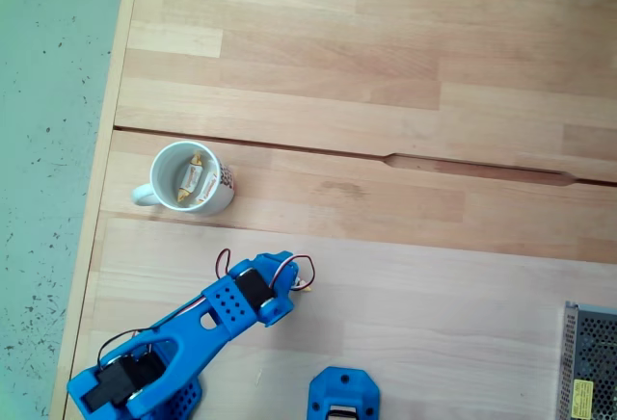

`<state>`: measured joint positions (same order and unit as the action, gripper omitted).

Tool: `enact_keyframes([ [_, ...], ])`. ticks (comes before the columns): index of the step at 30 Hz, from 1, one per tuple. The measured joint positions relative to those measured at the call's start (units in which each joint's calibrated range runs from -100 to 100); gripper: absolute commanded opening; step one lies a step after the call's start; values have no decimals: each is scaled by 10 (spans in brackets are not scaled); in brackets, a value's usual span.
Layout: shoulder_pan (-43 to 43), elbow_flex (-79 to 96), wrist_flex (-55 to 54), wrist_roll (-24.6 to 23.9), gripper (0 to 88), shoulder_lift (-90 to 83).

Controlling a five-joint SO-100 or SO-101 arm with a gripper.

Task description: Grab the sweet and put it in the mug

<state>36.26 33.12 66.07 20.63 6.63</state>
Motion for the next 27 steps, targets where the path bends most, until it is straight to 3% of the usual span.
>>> enact_keyframes([
  [27, 6, 28, -21, 0, 243, 0],
])
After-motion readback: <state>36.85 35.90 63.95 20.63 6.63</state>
